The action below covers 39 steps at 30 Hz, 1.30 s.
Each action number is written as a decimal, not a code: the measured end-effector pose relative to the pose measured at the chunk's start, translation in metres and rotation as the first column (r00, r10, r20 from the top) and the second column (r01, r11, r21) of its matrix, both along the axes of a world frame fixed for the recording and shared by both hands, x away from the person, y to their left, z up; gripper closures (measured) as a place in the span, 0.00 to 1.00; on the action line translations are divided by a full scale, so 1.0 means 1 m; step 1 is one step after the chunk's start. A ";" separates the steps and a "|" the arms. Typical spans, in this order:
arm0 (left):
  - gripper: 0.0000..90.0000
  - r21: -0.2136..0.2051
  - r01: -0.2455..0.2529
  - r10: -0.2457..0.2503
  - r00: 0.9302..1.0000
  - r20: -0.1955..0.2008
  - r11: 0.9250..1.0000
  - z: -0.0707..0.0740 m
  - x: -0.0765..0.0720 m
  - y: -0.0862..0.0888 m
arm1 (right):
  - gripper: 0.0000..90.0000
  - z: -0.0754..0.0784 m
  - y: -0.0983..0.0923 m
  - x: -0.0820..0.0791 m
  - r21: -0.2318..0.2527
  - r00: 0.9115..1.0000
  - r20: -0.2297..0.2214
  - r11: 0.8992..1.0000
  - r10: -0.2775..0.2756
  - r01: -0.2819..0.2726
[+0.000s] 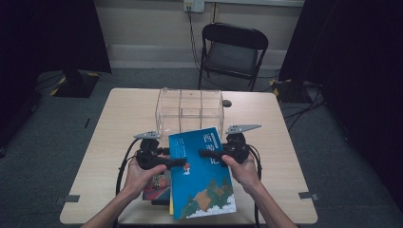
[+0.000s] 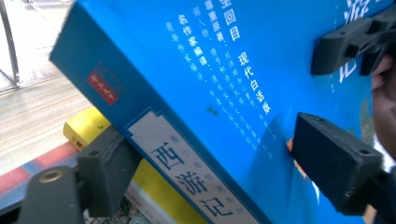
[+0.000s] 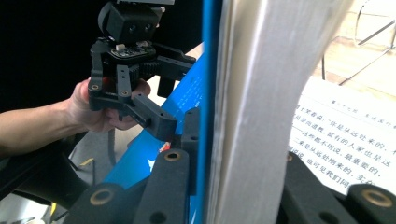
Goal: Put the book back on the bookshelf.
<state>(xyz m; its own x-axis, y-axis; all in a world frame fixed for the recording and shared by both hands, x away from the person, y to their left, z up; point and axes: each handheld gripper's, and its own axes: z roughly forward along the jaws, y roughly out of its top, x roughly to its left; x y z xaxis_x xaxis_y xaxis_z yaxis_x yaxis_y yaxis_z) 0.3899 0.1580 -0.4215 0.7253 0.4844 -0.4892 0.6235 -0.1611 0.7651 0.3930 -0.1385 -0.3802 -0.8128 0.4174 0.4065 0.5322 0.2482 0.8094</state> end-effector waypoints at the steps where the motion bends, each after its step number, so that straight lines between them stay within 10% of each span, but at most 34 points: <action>1: 0.22 -0.007 -0.001 0.001 1.000 0.007 1.000 0.001 0.000 0.001 | 0.86 0.001 0.000 -0.001 -0.005 1.000 0.004 1.000 -0.002 0.002; 16: 0.41 -0.150 -0.073 0.078 0.997 0.028 0.986 0.016 -0.006 0.005 | 0.88 0.021 -0.004 -0.006 -0.020 0.998 0.062 0.999 -0.029 0.030; 29: 0.49 -0.166 -0.050 0.069 0.992 0.109 0.985 0.047 -0.001 0.009 | 0.88 0.051 -0.002 -0.011 -0.032 0.989 0.141 0.998 -0.043 0.049; 39: 0.54 -0.173 -0.072 0.118 0.954 0.274 0.982 0.088 -0.004 0.016 | 0.88 0.076 0.004 -0.024 0.049 0.948 0.309 0.997 -0.078 0.066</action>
<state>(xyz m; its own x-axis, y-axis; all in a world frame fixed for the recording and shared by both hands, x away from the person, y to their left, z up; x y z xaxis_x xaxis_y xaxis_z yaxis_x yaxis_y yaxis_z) 0.3863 0.1744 -0.3333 0.7991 0.4903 -0.3478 0.3849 0.0271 0.9225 0.3686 -0.1340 -0.3040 -0.8696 0.4686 0.1552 0.2682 0.1845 0.9455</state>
